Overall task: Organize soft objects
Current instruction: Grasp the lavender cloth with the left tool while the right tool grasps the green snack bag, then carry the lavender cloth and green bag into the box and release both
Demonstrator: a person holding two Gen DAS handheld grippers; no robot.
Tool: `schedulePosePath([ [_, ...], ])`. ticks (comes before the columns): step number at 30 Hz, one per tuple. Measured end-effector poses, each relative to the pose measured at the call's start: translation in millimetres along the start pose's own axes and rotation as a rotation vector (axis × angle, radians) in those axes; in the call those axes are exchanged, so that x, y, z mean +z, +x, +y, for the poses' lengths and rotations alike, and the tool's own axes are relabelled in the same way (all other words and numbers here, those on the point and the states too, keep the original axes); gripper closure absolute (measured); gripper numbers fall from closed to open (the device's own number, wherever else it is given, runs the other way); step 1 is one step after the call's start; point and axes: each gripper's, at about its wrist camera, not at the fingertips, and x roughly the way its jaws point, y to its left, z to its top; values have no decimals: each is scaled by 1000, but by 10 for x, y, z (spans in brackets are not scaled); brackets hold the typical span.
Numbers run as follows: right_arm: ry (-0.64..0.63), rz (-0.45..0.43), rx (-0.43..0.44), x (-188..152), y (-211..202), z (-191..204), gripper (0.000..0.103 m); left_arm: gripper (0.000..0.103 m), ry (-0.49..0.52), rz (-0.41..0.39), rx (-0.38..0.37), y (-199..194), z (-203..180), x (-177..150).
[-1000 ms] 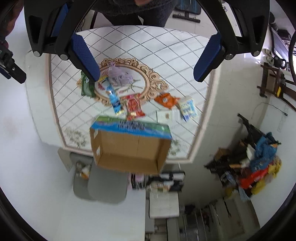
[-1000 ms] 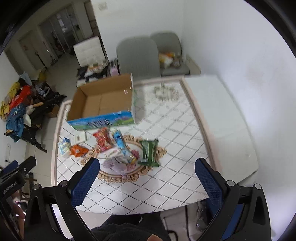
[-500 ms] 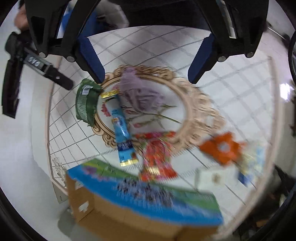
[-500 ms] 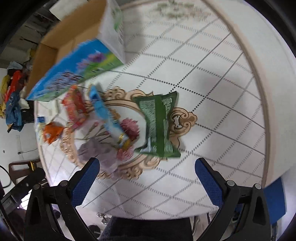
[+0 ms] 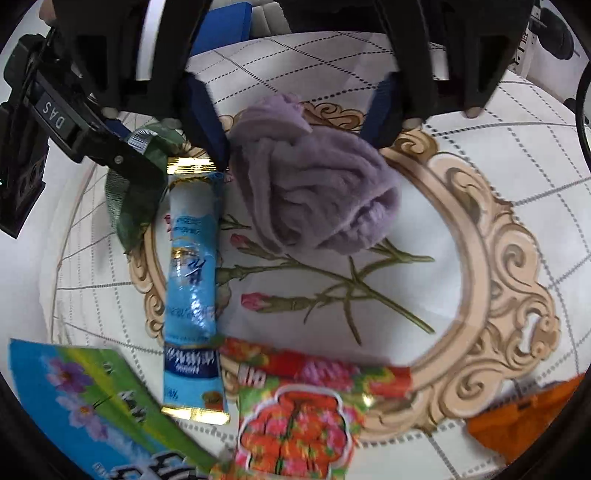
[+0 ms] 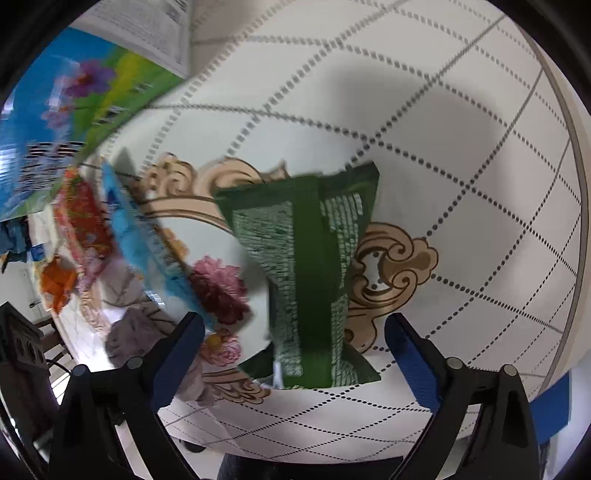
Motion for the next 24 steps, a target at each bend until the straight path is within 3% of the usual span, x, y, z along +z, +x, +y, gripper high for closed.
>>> schedulePosePath([
  [1,8,9,13,4,24,-14,22,45,-3,-2,3,22,-19,-11],
  [3,10,3,24,12,39,-37,35,60,21,-22,15,55,-78,-27],
  [4,0,-6,32,8,27,-35,39,61,33,-22,21,59,-116,-32],
  [6,-17,-20,43,-23,0,-51,60,61,58,-44,44,86,-150,-23],
  [11,-54,-59,70,-173,-110,-86,63,62,121,-89,88,-128,-196,-134],
  [16,-100,-99,165,-424,-411,-57,64,62,240,-205,109,-669,-361,-426],
  [19,-142,-148,242,-554,-778,11,64,62,290,-286,89,-1098,-518,-567],
  [24,-209,-258,341,-588,-1587,252,64,62,342,-387,-11,-2052,-826,-400],
])
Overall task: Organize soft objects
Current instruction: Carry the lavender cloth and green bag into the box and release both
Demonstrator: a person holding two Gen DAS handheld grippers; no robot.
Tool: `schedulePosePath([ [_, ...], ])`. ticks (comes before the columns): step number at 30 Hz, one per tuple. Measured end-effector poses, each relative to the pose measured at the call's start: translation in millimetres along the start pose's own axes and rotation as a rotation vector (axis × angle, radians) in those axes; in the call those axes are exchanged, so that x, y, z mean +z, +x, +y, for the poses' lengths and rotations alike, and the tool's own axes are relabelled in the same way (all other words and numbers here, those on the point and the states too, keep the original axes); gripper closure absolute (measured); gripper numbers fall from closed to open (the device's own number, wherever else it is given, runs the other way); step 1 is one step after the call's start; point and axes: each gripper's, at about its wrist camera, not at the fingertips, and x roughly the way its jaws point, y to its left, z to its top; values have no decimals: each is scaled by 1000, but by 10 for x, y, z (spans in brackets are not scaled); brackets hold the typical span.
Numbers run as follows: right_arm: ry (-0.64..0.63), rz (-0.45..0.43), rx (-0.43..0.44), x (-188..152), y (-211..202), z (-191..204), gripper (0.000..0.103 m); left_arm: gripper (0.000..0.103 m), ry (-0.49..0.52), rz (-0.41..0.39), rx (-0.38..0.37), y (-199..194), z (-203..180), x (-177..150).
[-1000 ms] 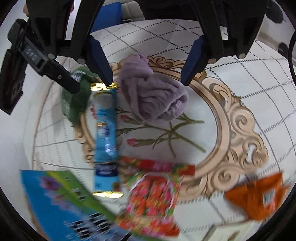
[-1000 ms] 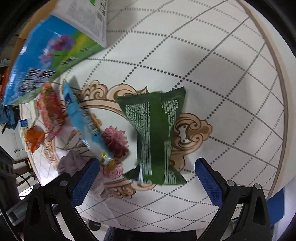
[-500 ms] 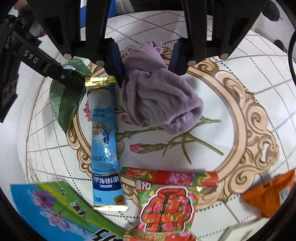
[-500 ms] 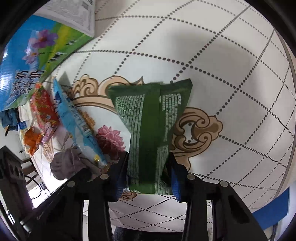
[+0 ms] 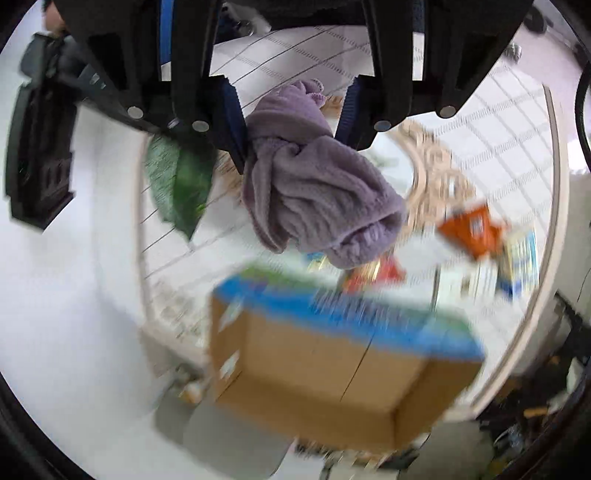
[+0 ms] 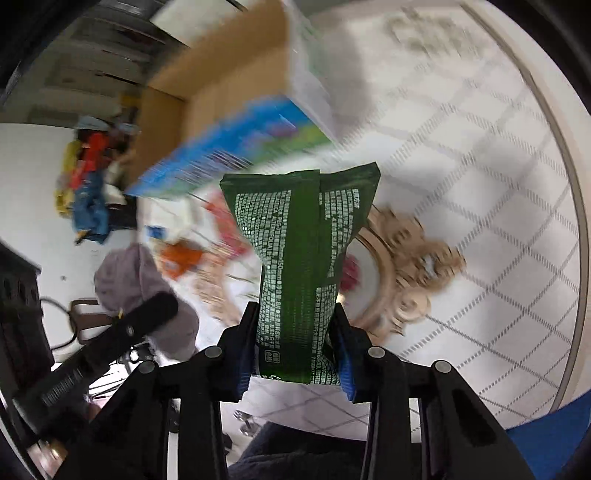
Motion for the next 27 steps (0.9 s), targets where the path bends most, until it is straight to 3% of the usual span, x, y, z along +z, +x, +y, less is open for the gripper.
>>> schedulePosePath([
  [4,-71,-83,34,327,-286,524,64,62,36,-45,-37,-315,-153,589],
  [8,-114,-143,-22,826,-326,986,64,62,77,-63,-31,-349,-158,1255],
  [12,-83,-143,-101,1416,-63,1175,64,62,84,-11,-31,75,-7,1852],
  [19,-35,-75,-281,2386,876,1073,64,62,87,124,-5,967,311,2610],
  [27,1,-35,-376,2872,1372,888,64,62,70,247,-51,1703,416,2995],
])
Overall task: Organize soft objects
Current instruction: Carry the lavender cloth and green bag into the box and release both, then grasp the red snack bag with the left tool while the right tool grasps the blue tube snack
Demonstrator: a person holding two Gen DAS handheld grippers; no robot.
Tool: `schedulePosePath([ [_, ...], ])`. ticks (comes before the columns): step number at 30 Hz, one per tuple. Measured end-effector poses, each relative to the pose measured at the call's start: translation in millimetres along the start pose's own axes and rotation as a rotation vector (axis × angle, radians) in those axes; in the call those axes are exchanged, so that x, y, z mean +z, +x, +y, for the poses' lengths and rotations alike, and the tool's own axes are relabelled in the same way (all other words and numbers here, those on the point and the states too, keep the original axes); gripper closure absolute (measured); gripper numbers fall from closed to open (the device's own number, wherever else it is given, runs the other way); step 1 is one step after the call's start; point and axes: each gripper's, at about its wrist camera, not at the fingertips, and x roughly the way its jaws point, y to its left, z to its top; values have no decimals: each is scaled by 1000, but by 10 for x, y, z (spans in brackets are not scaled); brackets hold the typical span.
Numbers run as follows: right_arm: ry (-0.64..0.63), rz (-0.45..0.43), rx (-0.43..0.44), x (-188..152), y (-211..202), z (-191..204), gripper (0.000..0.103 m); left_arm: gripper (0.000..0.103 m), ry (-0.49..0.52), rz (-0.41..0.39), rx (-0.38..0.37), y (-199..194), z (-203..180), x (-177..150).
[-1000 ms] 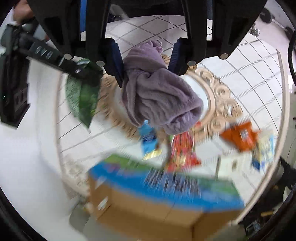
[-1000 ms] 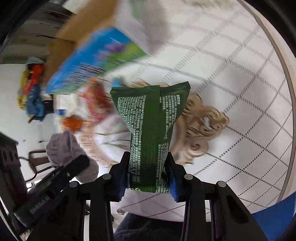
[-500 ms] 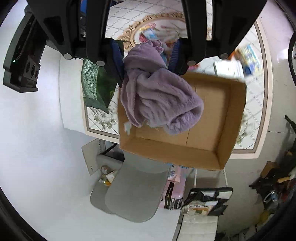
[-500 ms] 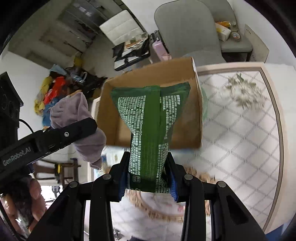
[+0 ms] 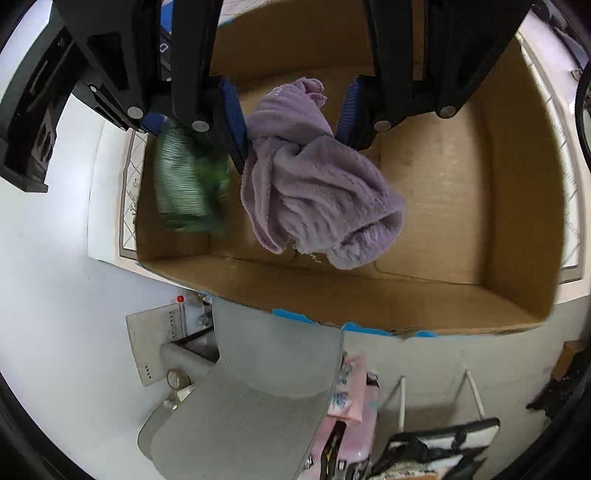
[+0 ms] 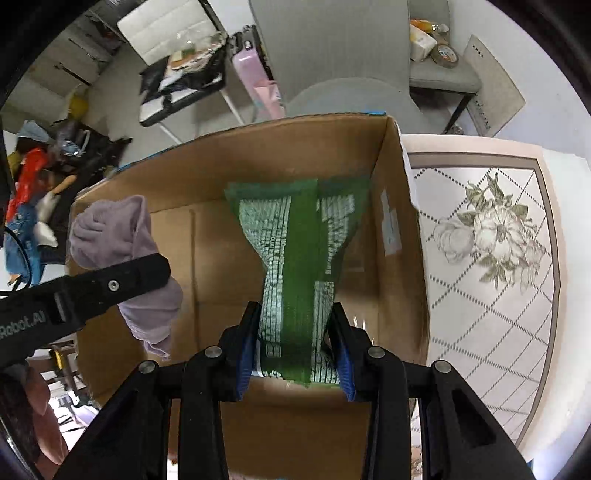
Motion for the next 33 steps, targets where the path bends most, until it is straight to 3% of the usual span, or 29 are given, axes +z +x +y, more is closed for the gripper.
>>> schedulePosePath([
  [2,-3,-1,-9,92,62,8,64,61,12,15,-12,71,-17,81],
  [6,-16,-14,-38,197,87,40,64,59,20,28,47,120,-10,177],
  [8,-21,-31,-45,188,31,63,62,52,10,33,55,124,30,174],
  [9,-25,-35,-48,162,-9,67,56,48,13,26,60,106,33,166],
  [11,-35,-40,-59,114,-59,106,47,26,42,9,97,64,15,140],
  [16,-44,-41,-70,-64,-163,130,26,14,71,-28,137,-58,48,31],
  [18,-49,-39,-69,-173,-218,148,10,12,77,-57,166,-143,72,-54],
  [20,-63,-54,-75,-297,-305,156,5,8,86,-88,193,-255,100,-171],
  [28,-88,-133,-26,-887,-733,127,5,3,161,-273,272,-847,67,-843],
  [33,-136,-191,1,-1435,-1064,89,5,2,164,-339,254,-1081,-15,-1410],
])
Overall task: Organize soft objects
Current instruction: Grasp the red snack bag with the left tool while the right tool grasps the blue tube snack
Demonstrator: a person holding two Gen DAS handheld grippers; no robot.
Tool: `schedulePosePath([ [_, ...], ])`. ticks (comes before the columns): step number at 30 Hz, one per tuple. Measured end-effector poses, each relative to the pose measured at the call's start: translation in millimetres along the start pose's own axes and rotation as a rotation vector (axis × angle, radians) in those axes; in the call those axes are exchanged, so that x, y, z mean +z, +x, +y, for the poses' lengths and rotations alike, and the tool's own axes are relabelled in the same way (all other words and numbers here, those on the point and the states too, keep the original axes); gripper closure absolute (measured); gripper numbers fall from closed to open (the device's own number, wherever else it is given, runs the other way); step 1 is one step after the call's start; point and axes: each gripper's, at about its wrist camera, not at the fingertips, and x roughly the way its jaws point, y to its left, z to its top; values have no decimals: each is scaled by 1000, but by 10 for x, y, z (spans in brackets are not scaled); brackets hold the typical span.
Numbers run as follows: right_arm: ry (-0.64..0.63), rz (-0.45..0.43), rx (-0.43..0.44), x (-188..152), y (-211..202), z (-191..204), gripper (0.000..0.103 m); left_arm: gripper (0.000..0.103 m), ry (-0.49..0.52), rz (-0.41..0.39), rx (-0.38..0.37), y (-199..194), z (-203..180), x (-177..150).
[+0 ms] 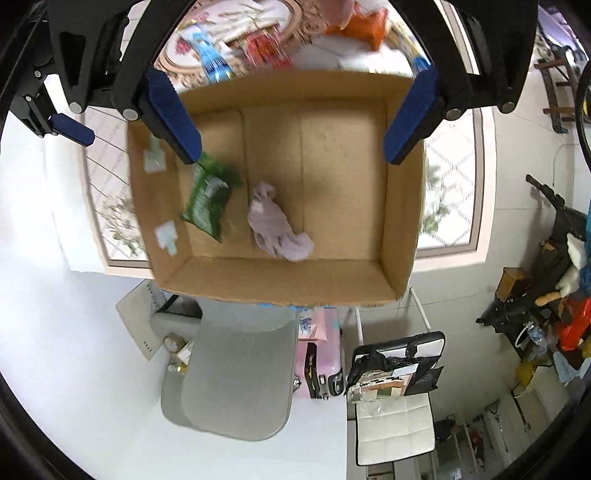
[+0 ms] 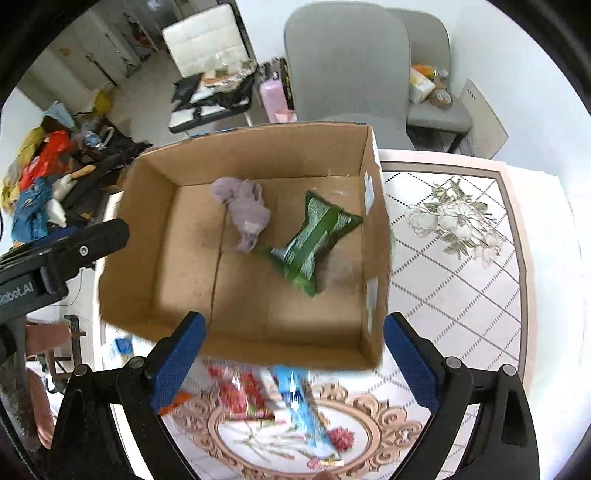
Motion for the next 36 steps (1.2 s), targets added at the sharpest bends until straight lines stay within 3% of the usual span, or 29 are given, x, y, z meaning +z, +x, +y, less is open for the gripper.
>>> schedulePosePath([
  [5,-30,56,39,-584,-33,-57,5,3,-7,-3,77,-121,-60,-566],
  [8,-39,137,37,-924,231,-111,4,2,-32,77,66,64,-105,-911],
  [12,-12,257,67,-1221,720,-200,5,3,-97,262,12,640,-104,-1276],
  [13,-9,284,63,-1294,866,-232,5,5,-115,298,-2,775,-90,-1327],
  [15,1,309,63,-1358,1048,-259,20,11,-136,349,-18,1004,-89,-1406],
  [17,22,347,76,-1389,1198,-281,26,14,-130,382,-13,1201,-129,-1432],
  [22,17,398,68,-1478,1448,-314,30,14,-193,490,-68,1643,-186,-1444],
  [27,13,392,41,-1515,1511,-299,42,15,-226,459,-29,1715,-217,-1408],
  [29,19,389,19,-1521,1502,-309,44,25,-224,453,-22,1709,-219,-1414],
  [32,4,378,-31,-1511,1467,-256,59,42,-197,455,-1,1710,-220,-1449],
  [36,30,389,-20,-1542,1414,-371,71,54,-180,458,17,1683,-236,-1605],
])
